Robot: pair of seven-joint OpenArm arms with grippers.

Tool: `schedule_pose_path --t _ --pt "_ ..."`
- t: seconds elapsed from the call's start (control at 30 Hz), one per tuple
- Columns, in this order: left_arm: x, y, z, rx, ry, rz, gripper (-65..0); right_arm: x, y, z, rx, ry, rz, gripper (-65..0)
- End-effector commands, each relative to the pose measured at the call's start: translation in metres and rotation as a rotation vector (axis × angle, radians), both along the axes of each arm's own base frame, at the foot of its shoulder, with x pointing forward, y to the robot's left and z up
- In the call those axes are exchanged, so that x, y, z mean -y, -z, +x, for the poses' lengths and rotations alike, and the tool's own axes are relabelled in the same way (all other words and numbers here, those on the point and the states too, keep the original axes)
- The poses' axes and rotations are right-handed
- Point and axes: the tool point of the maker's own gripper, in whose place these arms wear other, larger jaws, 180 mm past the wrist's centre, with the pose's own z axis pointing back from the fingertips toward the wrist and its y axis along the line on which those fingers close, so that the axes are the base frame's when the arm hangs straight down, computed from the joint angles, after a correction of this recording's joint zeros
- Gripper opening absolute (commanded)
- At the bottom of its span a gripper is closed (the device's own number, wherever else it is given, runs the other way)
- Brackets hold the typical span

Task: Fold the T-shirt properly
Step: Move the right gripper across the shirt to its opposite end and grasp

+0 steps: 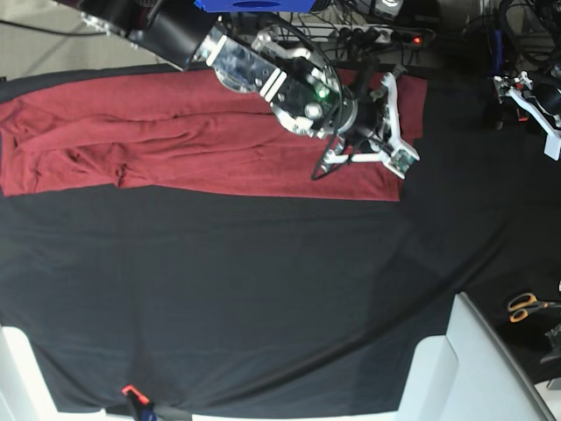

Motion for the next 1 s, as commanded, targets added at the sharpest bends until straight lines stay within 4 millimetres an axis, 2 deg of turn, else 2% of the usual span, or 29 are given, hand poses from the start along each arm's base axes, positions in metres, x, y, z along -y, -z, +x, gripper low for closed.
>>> schedule_pose_path --t 0.0,0.2,0.47,0.63,0.67,0.77,0.97 --pt "-0.005 -0.012 0.008 0.037 0.014 0.016 -7.2 -0.006 -0.011 0.014 0.024 0.021 0.035 -65.0" --pt "-0.005 -0.012 0.008 0.037 0.014 0.016 -7.2 -0.002 -0.001 0.027 -0.009 0.049 0.034 -65.0" --pt "-0.005 -0.012 0.009 0.041 0.014 0.016 -7.2 -0.002 -0.004 0.033 0.003 0.051 0.036 -64.7" --pt "-0.004 -0.012 0.01 0.042 0.015 0.016 -7.2 -0.001 -0.003 0.033 0.001 0.05 0.033 -56.1" --pt "-0.004 -0.012 0.01 0.042 0.015 0.016 -7.2 -0.002 -0.003 0.032 0.0 0.049 0.033 -56.7" --pt "-0.003 -0.012 0.01 0.041 0.017 0.015 -7.2 -0.002 -0.003 0.032 -0.001 0.048 0.032 -65.0" --pt "-0.002 -0.011 0.01 0.04 0.019 0.012 -7.2 -0.002 -0.003 0.031 -0.001 0.048 0.033 -64.4"
